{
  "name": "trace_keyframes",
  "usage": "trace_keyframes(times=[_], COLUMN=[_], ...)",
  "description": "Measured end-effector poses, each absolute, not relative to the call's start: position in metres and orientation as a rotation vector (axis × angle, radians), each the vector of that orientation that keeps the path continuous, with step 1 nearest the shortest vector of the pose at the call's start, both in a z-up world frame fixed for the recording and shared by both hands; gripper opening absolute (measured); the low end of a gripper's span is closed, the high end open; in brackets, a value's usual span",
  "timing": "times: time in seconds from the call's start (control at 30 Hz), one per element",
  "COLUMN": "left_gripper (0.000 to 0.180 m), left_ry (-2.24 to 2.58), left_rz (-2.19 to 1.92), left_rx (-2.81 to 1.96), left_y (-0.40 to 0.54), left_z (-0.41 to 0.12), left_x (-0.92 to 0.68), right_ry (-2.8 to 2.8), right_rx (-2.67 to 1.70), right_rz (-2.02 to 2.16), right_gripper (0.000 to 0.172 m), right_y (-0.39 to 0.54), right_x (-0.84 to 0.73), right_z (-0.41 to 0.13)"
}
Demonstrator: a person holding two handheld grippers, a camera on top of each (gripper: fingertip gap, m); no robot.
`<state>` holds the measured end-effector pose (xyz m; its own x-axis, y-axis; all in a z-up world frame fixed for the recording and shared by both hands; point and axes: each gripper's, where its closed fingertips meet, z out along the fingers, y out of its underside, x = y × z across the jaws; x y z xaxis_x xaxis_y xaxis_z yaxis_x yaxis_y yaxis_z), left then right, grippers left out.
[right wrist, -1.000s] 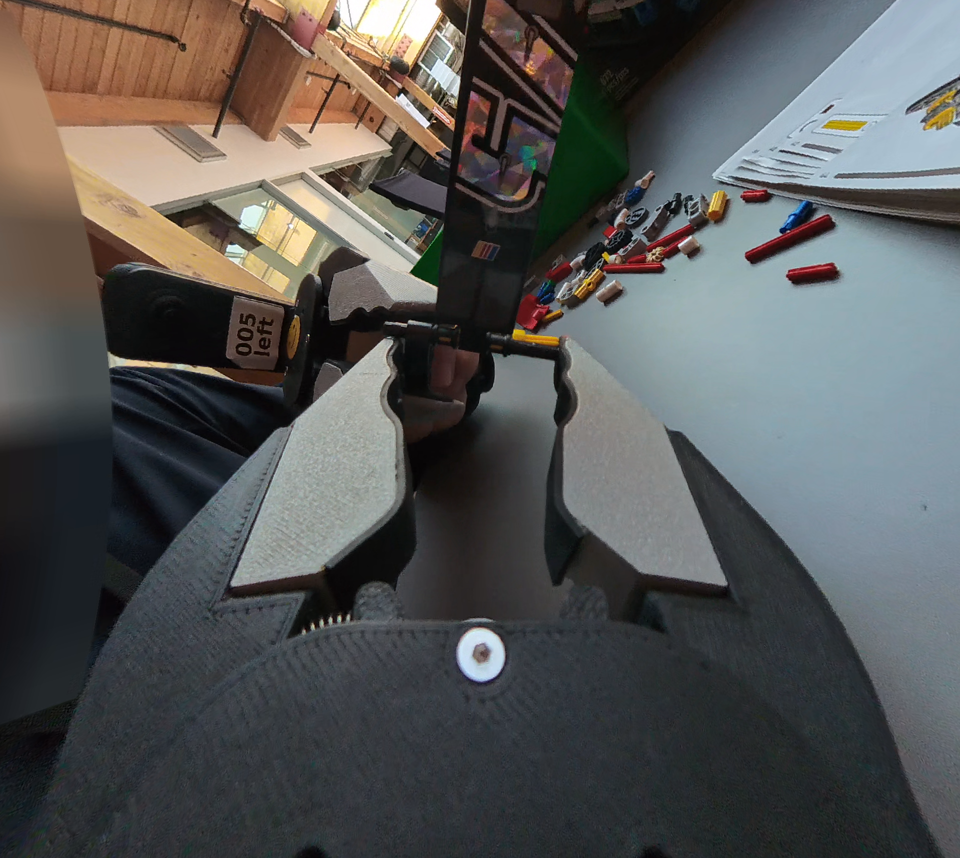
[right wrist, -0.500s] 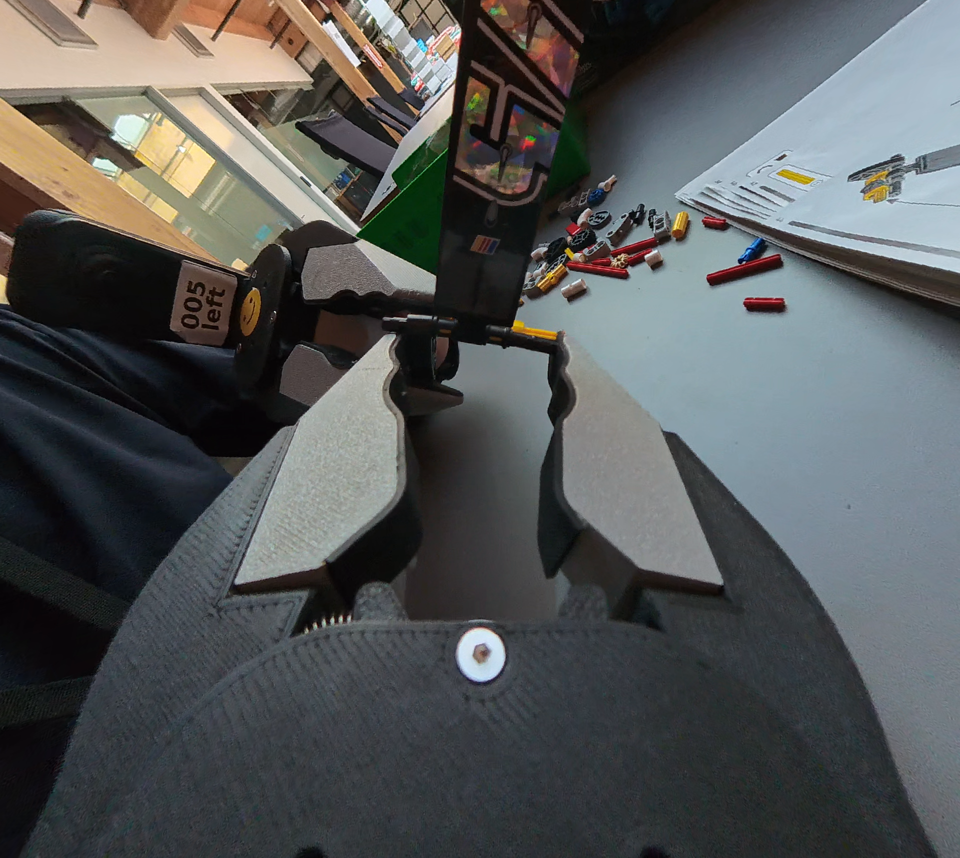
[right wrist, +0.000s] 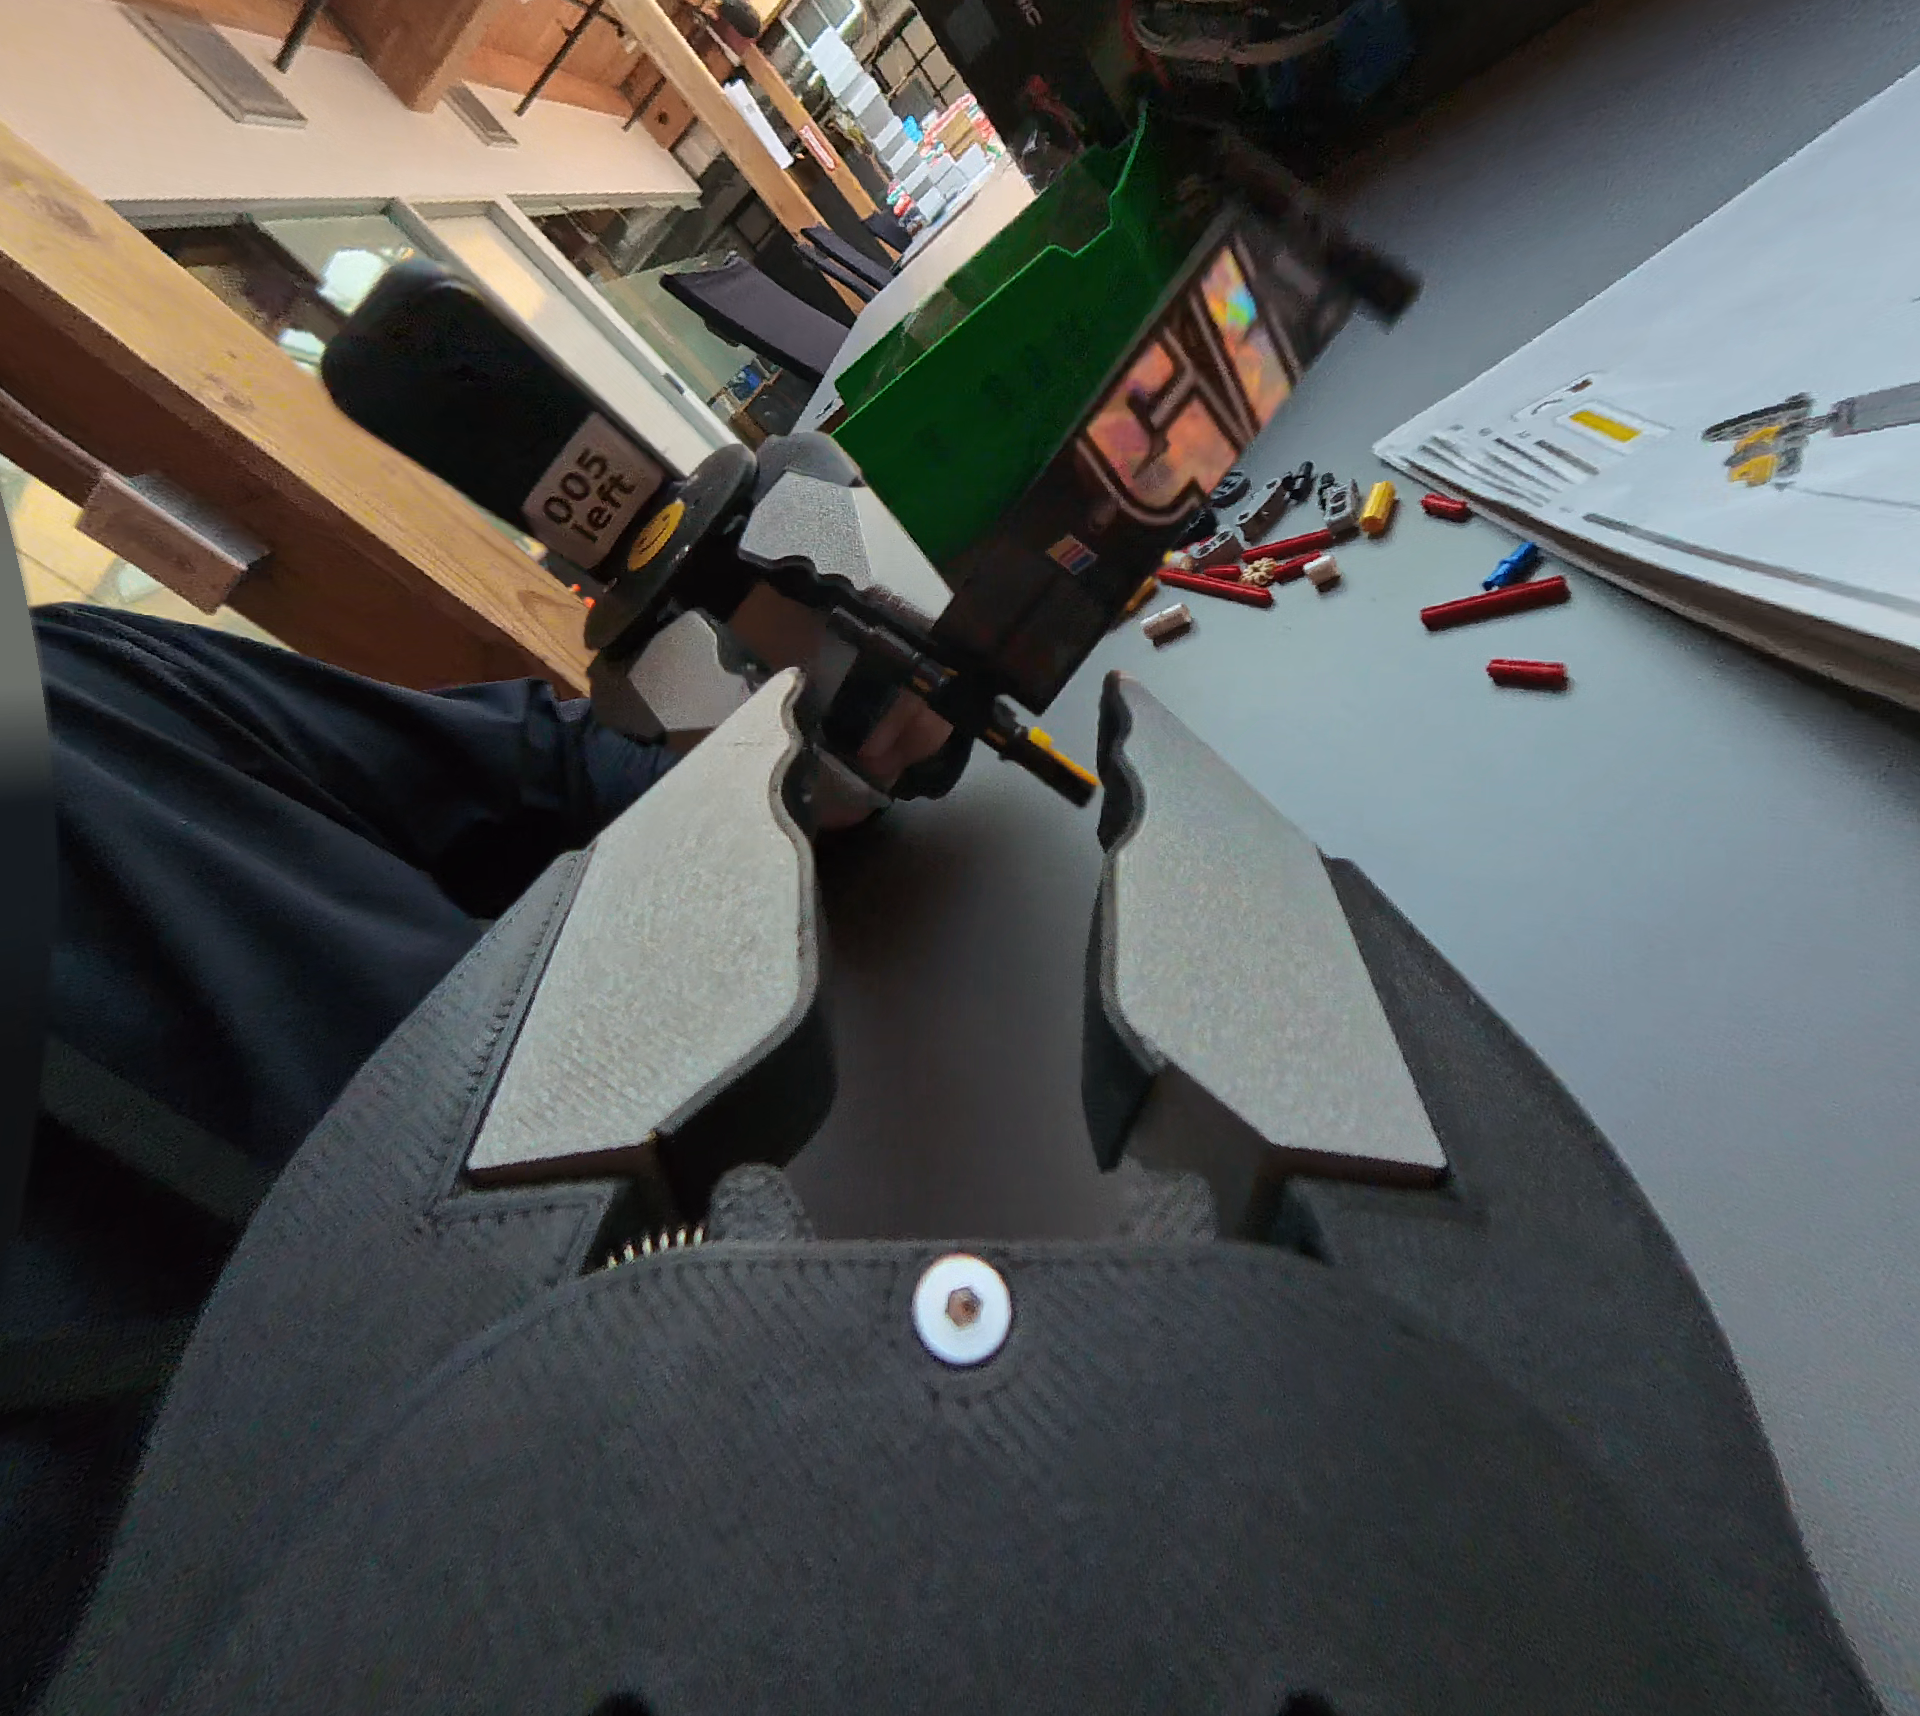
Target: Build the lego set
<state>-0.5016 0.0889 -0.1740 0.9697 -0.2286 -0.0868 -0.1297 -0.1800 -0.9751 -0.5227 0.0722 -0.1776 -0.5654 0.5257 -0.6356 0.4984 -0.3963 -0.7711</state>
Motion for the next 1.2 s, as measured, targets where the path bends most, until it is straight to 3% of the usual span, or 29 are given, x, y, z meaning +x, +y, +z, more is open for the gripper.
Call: trace_keyframes(times=[0.27,0.4,0.43,0.57,0.8,0.9,0.97,1.07,1.2], left_gripper=[0.022,0.022,0.022,0.022,0.022,0.024,0.012,0.019,0.017], left_ry=[0.044,-0.01,-0.006,-0.013,-0.035,0.052,0.141,0.253,0.302], left_rz=[-0.86,-1.05,-1.074,-1.124,-1.199,-1.047,-0.924,-0.749,-0.84], left_rx=[-1.46,-1.367,-1.351,-1.351,-1.497,-1.646,-1.755,-1.94,-1.92], left_y=[0.068,0.068,0.068,0.072,0.075,0.07,0.065,0.056,0.034], left_z=[-0.14,-0.136,-0.135,-0.139,-0.161,-0.174,-0.185,-0.208,-0.195], left_x=[-0.518,-0.514,-0.512,-0.506,-0.506,-0.514,-0.516,-0.521,-0.515], right_ry=[-1.72,-1.867,-1.884,-1.819,-1.858,-1.915,-1.924,-1.967,-2.134], right_rx=[-1.322,-1.267,-1.243,-1.167,-1.273,-1.301,-1.309,-1.293,-1.196], right_rz=[2.175,2.123,2.116,2.155,2.066,1.998,1.998,2.005,1.983], right_gripper=[0.038,0.036,0.029,0.007,0.004,0.004,0.004,0.004,0.004], right_y=[0.095,0.07,0.066,0.065,0.076,0.077,0.078,0.077,0.06], right_x=[-0.509,-0.507,-0.506,-0.504,-0.505,-0.503,-0.502,-0.498,-0.482], right_z=[-0.166,-0.173,-0.173,-0.159,-0.174,-0.183,-0.184,-0.185,-0.189])
